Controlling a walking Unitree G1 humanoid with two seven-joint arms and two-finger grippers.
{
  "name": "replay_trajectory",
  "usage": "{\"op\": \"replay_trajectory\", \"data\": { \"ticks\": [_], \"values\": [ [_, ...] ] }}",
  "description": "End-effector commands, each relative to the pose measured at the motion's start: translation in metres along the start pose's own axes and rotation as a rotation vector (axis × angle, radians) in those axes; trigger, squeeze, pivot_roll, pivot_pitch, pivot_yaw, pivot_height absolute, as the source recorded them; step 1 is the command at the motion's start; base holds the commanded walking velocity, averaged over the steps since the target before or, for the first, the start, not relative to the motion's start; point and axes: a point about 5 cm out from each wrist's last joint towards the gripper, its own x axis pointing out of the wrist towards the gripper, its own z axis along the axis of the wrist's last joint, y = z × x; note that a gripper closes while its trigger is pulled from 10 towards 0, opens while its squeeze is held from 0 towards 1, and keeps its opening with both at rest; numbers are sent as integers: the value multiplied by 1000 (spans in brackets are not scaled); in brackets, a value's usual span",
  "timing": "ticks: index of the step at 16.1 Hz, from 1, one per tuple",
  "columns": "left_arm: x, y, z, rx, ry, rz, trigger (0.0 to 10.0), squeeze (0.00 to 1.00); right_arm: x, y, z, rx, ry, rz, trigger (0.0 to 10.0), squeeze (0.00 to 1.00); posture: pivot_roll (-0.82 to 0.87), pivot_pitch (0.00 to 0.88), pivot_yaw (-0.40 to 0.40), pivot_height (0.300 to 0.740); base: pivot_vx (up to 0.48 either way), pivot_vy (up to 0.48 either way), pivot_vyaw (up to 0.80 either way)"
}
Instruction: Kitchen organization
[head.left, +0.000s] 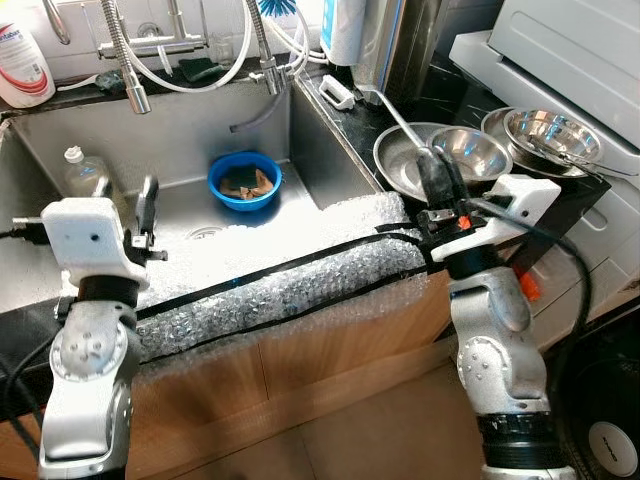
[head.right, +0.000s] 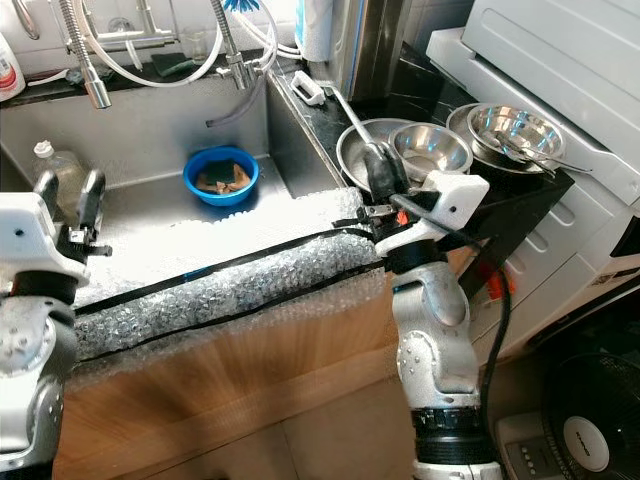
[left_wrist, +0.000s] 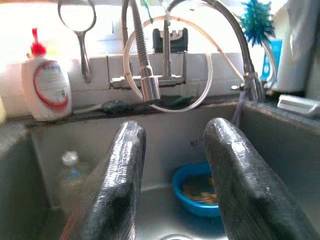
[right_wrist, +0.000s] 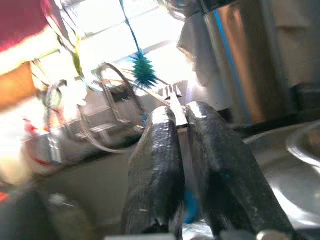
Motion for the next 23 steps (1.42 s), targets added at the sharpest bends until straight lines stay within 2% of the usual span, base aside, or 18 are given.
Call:
{"op": "replay_trajectory", "data": {
  "ticks": [1, 5, 8, 10, 12, 13, 14, 16, 19, 22, 23],
  "values": [
    [2, -3, 6, -54, -11, -15, 10000, 0, -1, 5, 7, 55, -25, 42, 10000, 0, 71, 131, -75, 740, 0, 0, 0],
    [12, -10, 18, -285, -14, -57, 10000, 0, -9, 14, 7, 226, -8, 142, 10000, 0, 72, 125, -71, 740, 0, 0, 0],
    [12, -21, 21, -505, 26, -167, 10000, 0, -22, 19, 5, 362, 16, 212, 10000, 0, 74, 120, -68, 740, 0, 0, 0],
    [8, -30, 22, -616, 60, -267, 10000, 0, -28, 20, 5, 439, 14, 245, 10000, 0, 75, 115, -65, 740, 0, 0, 0],
    [2, -41, 22, -690, 90, -350, 10000, 0, -33, 23, 5, 486, 11, 275, 10000, 0, 74, 106, -64, 740, 0, 0, 0],
    [2, -42, 23, -712, 88, -356, 10000, 0, -34, 23, 5, 488, 18, 283, 10000, 0, 75, 103, -64, 740, 0, 0, 0],
    [0, -47, 24, -758, 102, -411, 10000, 0, -36, 26, 3, 493, 33, 304, 10000, 0, 76, 99, -64, 740, 0, 0, 0],
    [-3, -50, 23, -761, 119, -442, 10000, 0, -37, 29, 2, 498, 42, 322, 10000, 0, 74, 96, -66, 740, 0, 0, 0],
    [-8, -57, 29, -890, 132, -524, 10000, 0, -41, 33, -1, 514, 82, 363, 10000, 0, 79, 104, -69, 740, 0, 0, 0],
    [-18, -65, 26, -877, 182, -598, 10000, 0, -43, 36, -4, 520, 102, 383, 10000, 0, 78, 118, -74, 740, 0, 0, 0],
    [-19, -67, 29, -905, 175, -607, 10000, 0, -44, 37, -4, 524, 111, 392, 10000, 0, 79, 123, -75, 740, 0, 0, 0]
  ]
}}
